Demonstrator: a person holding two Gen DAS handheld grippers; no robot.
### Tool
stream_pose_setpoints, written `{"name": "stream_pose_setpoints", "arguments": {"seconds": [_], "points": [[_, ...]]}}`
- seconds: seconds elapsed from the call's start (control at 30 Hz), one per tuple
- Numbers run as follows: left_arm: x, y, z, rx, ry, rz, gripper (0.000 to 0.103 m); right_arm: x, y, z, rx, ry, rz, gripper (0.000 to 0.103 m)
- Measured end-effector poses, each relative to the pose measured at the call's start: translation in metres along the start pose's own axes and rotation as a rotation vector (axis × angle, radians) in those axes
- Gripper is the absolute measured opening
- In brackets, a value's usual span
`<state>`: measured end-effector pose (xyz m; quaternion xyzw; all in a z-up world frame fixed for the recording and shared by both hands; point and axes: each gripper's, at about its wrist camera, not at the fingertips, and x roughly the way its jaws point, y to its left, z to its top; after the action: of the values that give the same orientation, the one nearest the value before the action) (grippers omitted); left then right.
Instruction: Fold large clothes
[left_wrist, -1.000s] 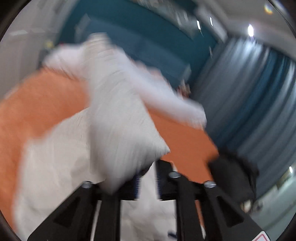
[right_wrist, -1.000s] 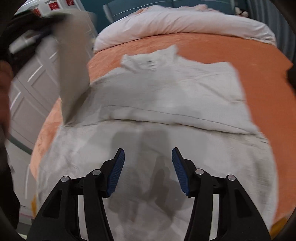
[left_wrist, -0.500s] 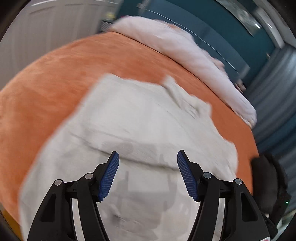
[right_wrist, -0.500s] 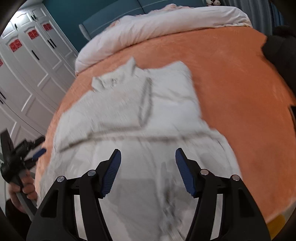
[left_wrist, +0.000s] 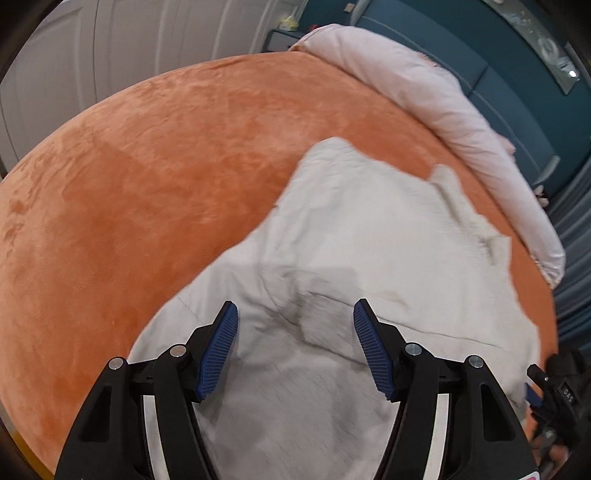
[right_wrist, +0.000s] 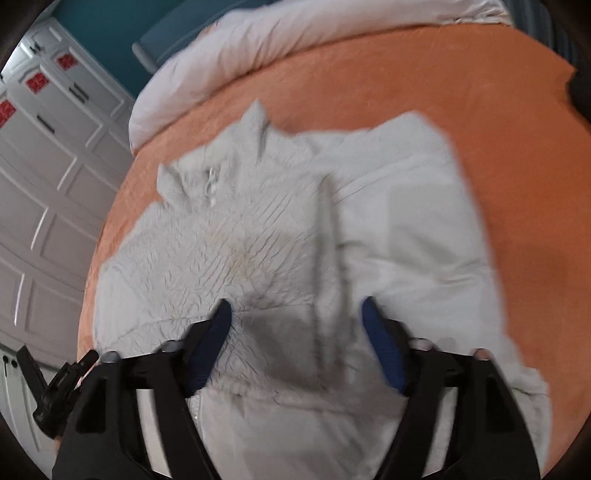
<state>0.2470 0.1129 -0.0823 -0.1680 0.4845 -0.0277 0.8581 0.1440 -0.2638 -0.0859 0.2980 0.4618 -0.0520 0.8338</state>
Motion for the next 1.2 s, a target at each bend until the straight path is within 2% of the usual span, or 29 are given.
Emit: {"name": "stream_pose_setpoints", "arguments": {"seconds": [0.03,0.07,0.1,0.17,0.23,0.27,0.3,0.37,0.4,0.43,0.5,0.57,0.63,0.67,0.7,0.73,0.87,0.93,1.03,1.07,1.1,1.13,1.17,1.2], "points": [[0.005,0.001,0.001,0.006,-0.003,0.026,0.059,0.006,0.008,-0.001,-0.025,0.024,0.003,0.033],[0.007,0.001,0.002,0.014,-0.008,0.044,0.056,0.003,0.021,0.002,-0.071,0.007,-0.007,0.006],[0.008,0.001,0.003,0.019,-0.012,0.052,0.05,-0.007,0.031,0.006,-0.101,-0.023,0.037,0.005],[0.004,0.0,0.006,0.033,-0.037,0.053,0.047,-0.051,0.058,0.011,-0.166,-0.168,0.146,0.005],[0.006,0.0,0.008,0.064,-0.046,0.091,0.047,-0.086,0.073,0.014,-0.221,-0.283,0.185,0.005],[0.012,0.0,0.008,0.075,-0.032,0.108,0.047,-0.087,0.07,0.013,-0.222,-0.297,0.171,0.005],[0.018,0.002,0.007,0.072,-0.014,0.119,0.049,-0.074,0.061,0.014,-0.214,-0.269,0.122,0.005],[0.033,0.005,0.002,0.071,0.017,0.13,0.052,-0.01,0.031,0.006,-0.2,-0.074,-0.045,0.005],[0.036,0.004,-0.001,0.086,0.007,0.136,0.056,0.024,0.014,-0.005,-0.191,0.045,-0.09,0.009],[0.037,0.002,-0.003,0.106,-0.006,0.147,0.056,0.031,0.006,-0.016,-0.177,0.036,-0.064,0.009],[0.036,-0.001,-0.003,0.124,-0.01,0.165,0.056,0.017,0.011,-0.018,-0.175,0.002,-0.076,0.012],[0.029,0.006,0.0,0.092,0.011,0.129,0.056,-0.011,0.015,-0.018,-0.149,-0.043,-0.058,0.013],[0.017,0.017,0.001,0.034,0.038,0.074,0.061,-0.042,0.01,-0.02,-0.153,-0.081,-0.034,0.025],[0.007,0.025,0.001,0.008,0.054,0.046,0.063,-0.055,0.005,-0.025,-0.16,-0.092,-0.039,0.044],[-0.001,0.031,0.001,-0.001,0.068,0.026,0.066,-0.068,-0.003,-0.029,-0.17,-0.099,-0.048,0.059],[-0.012,0.041,-0.001,-0.006,0.085,-0.001,0.07,-0.081,-0.011,-0.034,-0.182,-0.096,-0.061,0.062],[-0.041,0.064,-0.021,0.028,0.149,-0.025,0.074,-0.12,-0.065,-0.072,-0.178,-0.008,-0.184,0.067],[-0.049,0.074,-0.037,0.038,0.212,-0.03,0.074,-0.133,-0.095,-0.105,-0.12,0.067,-0.205,0.067],[-0.055,0.093,-0.066,-0.006,0.321,-0.078,0.073,-0.143,-0.119,-0.143,-0.028,0.152,-0.134,0.067],[-0.058,0.093,-0.073,-0.005,0.326,-0.09,0.072,-0.141,-0.125,-0.161,0.008,0.183,-0.098,0.068],[-0.06,0.091,-0.076,0.012,0.323,-0.09,0.064,-0.139,-0.125,-0.168,0.016,0.198,-0.092,0.063],[-0.062,0.087,-0.078,0.041,0.318,-0.085,0.05,-0.134,-0.123,-0.178,0.01,0.213,-0.094,0.053],[-0.065,0.079,-0.079,0.065,0.322,-0.099,0.041,-0.132,-0.12,-0.181,-0.002,0.215,-0.094,0.036],[-0.069,0.073,-0.078,0.08,0.323,-0.116,0.024,-0.133,-0.112,-0.184,-0.009,0.211,-0.085,0.017]]}}
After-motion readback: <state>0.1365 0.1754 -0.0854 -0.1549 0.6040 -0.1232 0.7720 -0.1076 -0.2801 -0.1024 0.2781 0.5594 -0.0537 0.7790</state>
